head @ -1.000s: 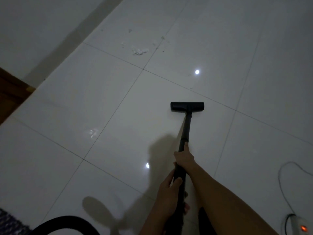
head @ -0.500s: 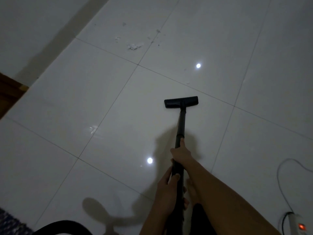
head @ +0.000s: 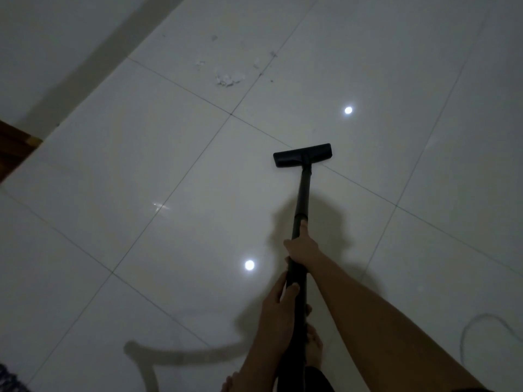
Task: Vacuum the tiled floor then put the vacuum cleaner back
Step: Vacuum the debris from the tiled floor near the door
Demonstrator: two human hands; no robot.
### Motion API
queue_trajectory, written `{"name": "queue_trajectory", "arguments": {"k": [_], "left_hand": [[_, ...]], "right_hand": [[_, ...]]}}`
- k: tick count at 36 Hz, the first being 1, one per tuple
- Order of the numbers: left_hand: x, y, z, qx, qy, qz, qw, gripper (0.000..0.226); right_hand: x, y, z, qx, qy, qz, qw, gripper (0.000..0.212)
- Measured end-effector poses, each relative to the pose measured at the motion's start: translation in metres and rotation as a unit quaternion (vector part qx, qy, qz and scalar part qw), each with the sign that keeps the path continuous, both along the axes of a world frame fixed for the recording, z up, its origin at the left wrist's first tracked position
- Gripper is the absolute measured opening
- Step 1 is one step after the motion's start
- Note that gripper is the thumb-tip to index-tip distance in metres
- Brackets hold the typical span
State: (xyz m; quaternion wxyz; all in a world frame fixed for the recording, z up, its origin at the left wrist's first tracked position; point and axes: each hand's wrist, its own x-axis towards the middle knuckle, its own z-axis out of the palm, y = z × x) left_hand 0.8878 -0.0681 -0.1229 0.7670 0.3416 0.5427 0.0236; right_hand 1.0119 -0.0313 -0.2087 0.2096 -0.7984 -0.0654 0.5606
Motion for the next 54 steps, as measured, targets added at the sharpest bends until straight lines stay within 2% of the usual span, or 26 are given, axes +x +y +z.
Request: {"name": "queue_trajectory", "arguments": {"k": [4,14,17,22,32,39,43,46,54], "left_hand": [[0.025,0.013,-0.006,0.001,0.0,0.007,1.0,0.034],[0.062,0.044,-0.013,0.0,-0.005,0.048,0.999,0.031],[0.064,0.058,-0.013,0.006,-0.002,0.057,0.998,0.026],[0.06,0.089,-0.015,0.026,0.008,0.072,0.997,0.03],[0.048,0.15,-0.016,0.033,0.04,0.133,0.99,0.032],[0.056,0.192,-0.016,0.033,0.056,0.141,0.988,0.033],[0.074,0.196,-0.009,0.021,0.049,0.123,0.991,0.037],[0.097,0.194,-0.01,0.011,0.037,0.121,0.992,0.038],[0.172,0.209,-0.023,-0.007,-0.006,0.147,0.989,0.04]], "right_hand": [[0.026,0.015,0.0,0.039,0.001,0.01,0.999,0.071],[0.06,0.056,-0.006,0.051,-0.003,0.03,0.998,0.072],[0.06,0.072,-0.01,0.057,-0.007,0.034,0.998,0.071],[0.055,0.107,-0.012,0.066,0.0,0.046,0.997,0.071],[0.034,0.189,-0.012,0.056,0.019,0.129,0.99,0.073],[0.039,0.228,-0.007,0.076,0.038,0.105,0.991,0.07],[0.06,0.228,-0.003,0.059,0.023,0.101,0.993,0.07],[0.084,0.227,-0.003,0.02,0.009,0.1,0.995,0.078],[0.164,0.247,-0.013,-0.001,-0.003,0.127,0.992,0.08]]}}
